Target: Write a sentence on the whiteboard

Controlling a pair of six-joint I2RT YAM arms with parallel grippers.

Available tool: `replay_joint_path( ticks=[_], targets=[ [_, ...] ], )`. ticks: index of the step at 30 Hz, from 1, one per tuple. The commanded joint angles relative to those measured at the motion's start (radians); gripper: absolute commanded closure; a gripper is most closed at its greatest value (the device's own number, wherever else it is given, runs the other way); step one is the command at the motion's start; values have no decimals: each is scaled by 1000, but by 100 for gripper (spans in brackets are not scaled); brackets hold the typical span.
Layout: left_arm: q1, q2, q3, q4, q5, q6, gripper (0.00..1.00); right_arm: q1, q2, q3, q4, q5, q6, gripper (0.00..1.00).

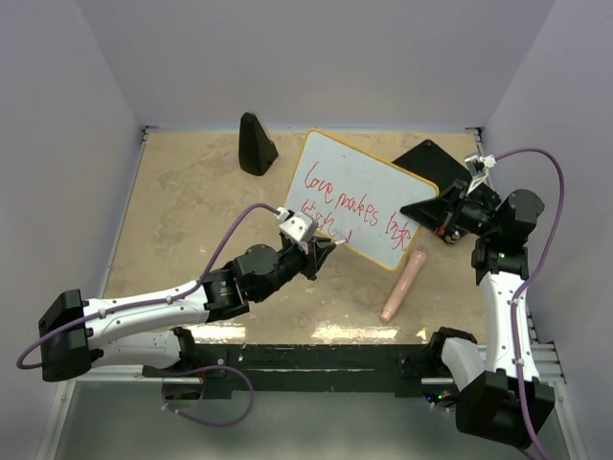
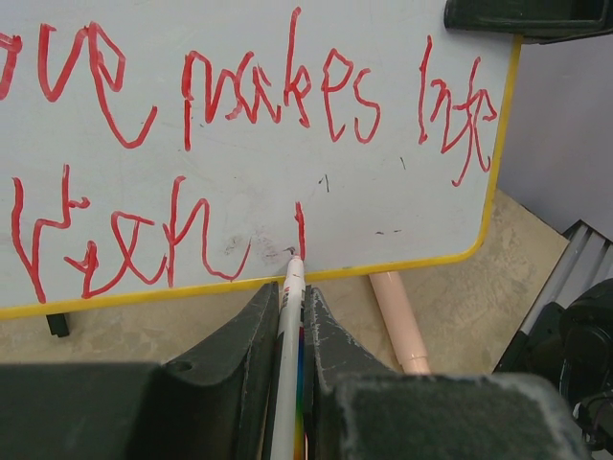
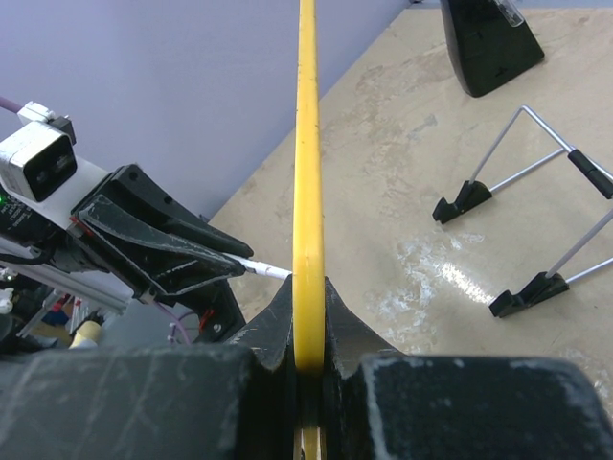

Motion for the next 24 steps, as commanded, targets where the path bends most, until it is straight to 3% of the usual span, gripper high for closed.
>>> replay_joint_path(
  ticks=[1,24],
  targets=[
    [-4,-23,27,30,-21,12,100,-1,-27,50,60,-2,23,100],
    [24,48,90,82,5,46,100,-1,-24,50,61,-4,23,100]
  ],
)
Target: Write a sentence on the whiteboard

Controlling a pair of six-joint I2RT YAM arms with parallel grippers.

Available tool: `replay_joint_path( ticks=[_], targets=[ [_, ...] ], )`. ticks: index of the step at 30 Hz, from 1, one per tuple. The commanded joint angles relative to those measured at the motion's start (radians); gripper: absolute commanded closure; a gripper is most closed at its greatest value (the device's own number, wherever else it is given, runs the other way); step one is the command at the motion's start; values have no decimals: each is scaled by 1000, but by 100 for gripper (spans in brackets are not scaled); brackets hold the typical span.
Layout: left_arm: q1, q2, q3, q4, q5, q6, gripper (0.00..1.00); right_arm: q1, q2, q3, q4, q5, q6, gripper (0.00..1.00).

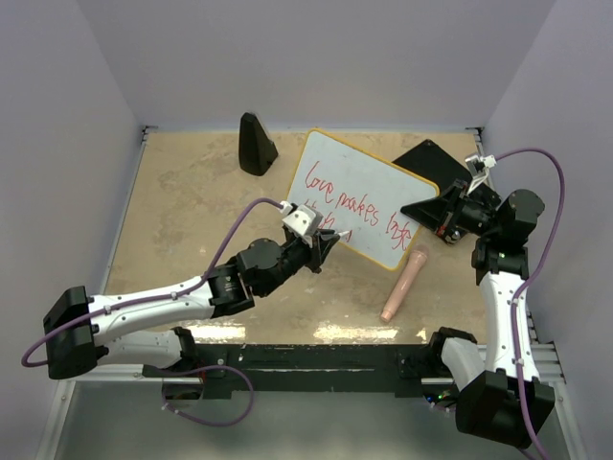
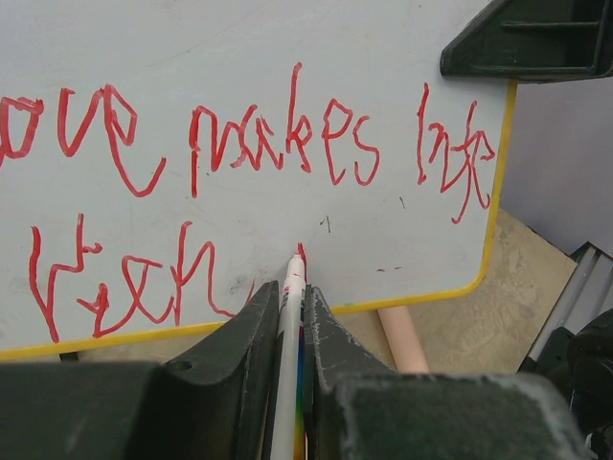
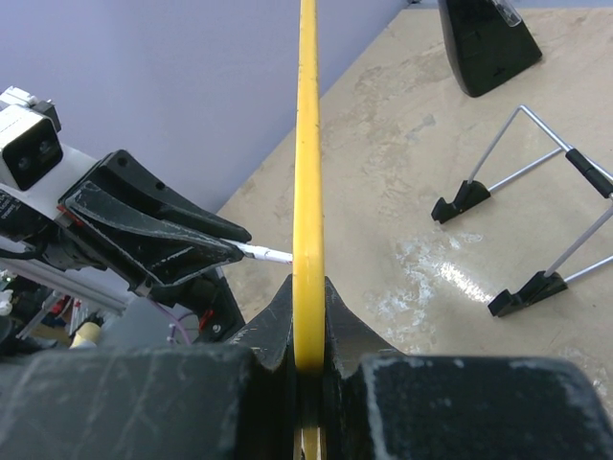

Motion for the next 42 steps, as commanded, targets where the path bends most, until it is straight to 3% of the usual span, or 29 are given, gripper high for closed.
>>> replay_joint_path(
  ticks=[1,20,42],
  targets=[
    [8,9,39,53,16,11,100,-1,-25,50,61,-5,21,100],
    [11,32,52,67,65,-1,100,-1,-25,50,61,-6,22,100],
    [9,-5,-2,-52,95,-67,100,-1,-28,49,63,-6,24,100]
  ],
)
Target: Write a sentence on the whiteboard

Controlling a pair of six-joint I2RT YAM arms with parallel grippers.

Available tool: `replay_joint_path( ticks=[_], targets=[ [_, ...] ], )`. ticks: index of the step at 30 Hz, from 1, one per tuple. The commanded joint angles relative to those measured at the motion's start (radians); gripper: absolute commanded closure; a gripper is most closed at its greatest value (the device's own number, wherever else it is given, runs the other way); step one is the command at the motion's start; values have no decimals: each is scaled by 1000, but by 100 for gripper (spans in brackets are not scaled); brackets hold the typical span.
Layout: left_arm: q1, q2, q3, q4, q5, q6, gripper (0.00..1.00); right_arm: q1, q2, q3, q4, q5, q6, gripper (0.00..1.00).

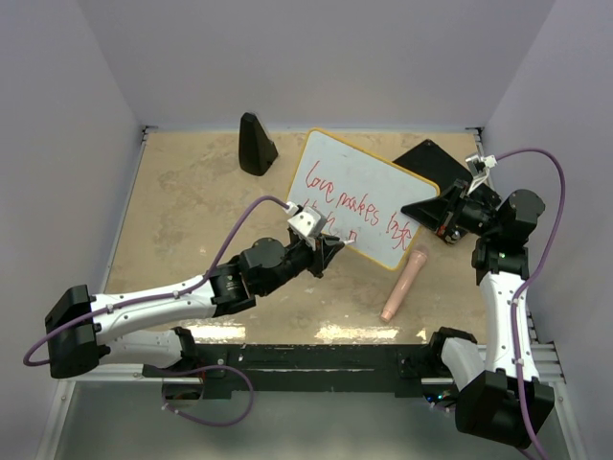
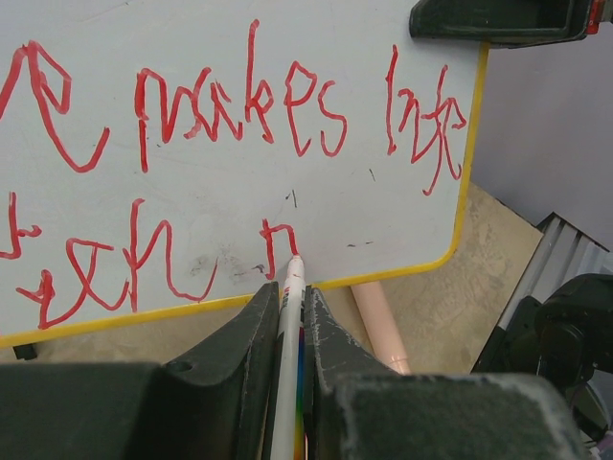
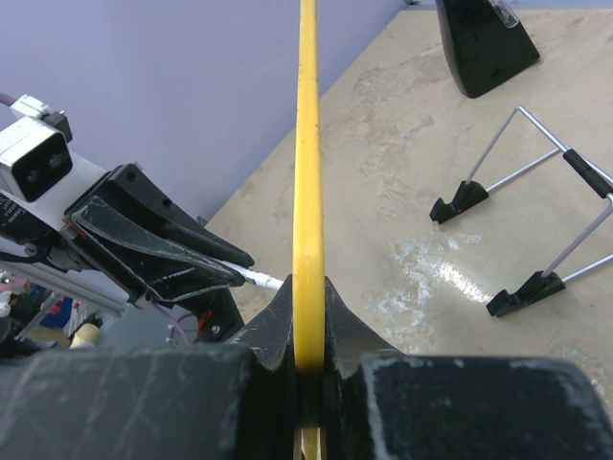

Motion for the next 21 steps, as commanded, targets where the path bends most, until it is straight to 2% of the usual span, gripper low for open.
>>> replay_joint_path(
  ticks=[1,10,21],
  targets=[
    [3,-21,-9,-22,9,-28,100,1,-28,49,62,-7,26,100],
    [3,-33,1,-72,2,-32,100,1,-31,49,65,-7,28,100],
    [2,-82,17,3,77,-23,100,1,-33,49,65,-7,28,100]
  ],
)
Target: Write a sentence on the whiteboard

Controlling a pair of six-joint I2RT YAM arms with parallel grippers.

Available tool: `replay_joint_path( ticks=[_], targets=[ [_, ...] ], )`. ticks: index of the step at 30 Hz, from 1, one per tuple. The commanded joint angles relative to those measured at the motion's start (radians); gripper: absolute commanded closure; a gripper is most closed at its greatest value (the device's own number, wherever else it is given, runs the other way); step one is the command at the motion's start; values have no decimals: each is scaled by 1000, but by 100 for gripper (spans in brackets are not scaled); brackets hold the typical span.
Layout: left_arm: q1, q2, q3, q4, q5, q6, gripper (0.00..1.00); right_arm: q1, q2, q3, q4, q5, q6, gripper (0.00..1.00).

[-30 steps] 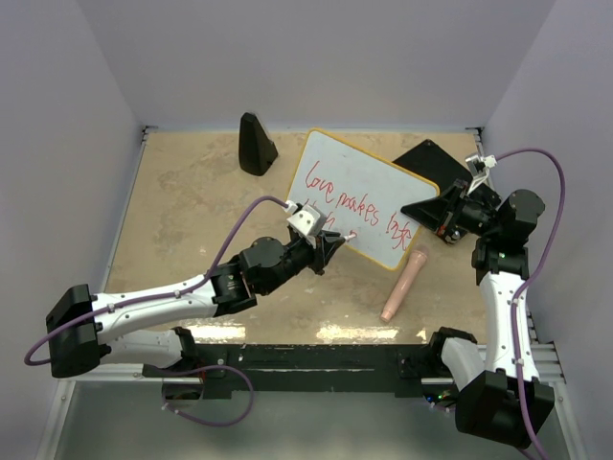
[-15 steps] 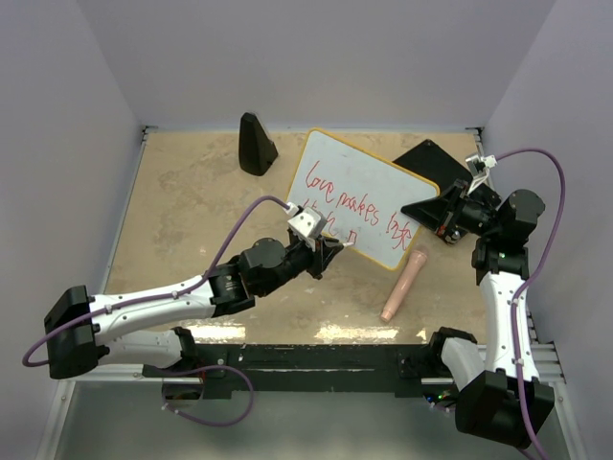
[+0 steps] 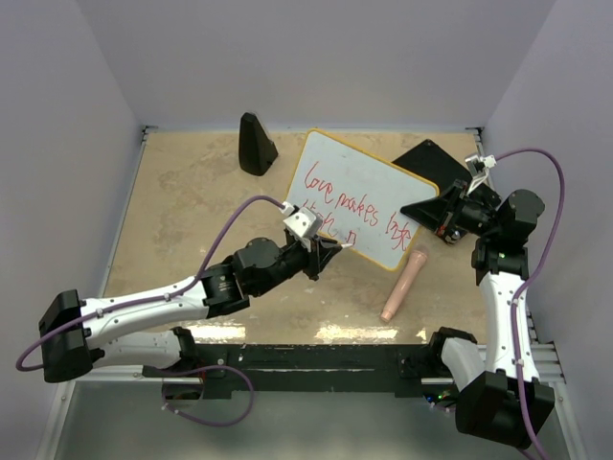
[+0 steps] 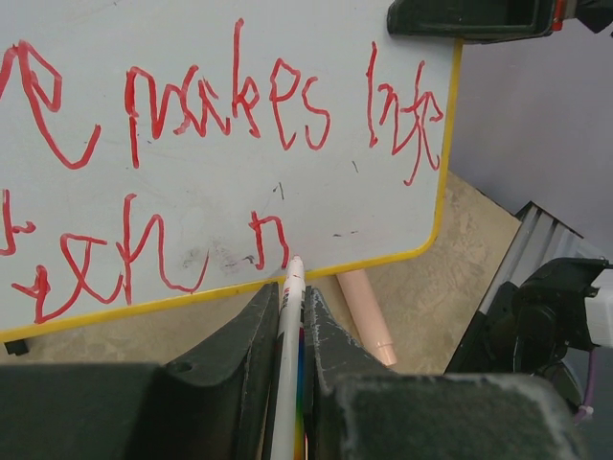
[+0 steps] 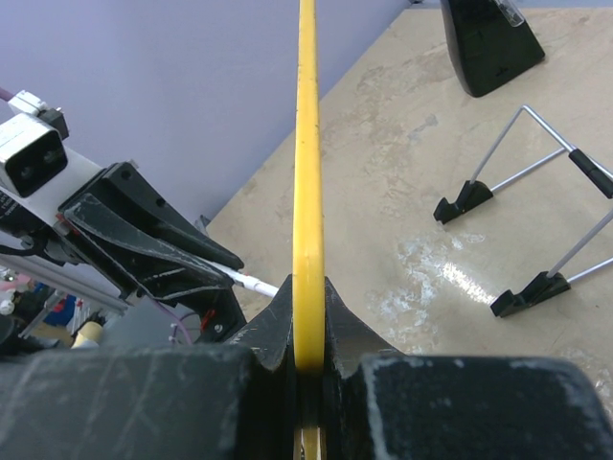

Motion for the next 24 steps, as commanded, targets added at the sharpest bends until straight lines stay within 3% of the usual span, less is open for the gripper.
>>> replay_joint_path(
  ticks=[1,24],
  targets=[
    [2,-39,21,69,38,0,100,0,-31,49,65,-6,23,100],
    [17,72,96,71,7,34,100,0,-31,49,68,-9,26,100]
  ],
)
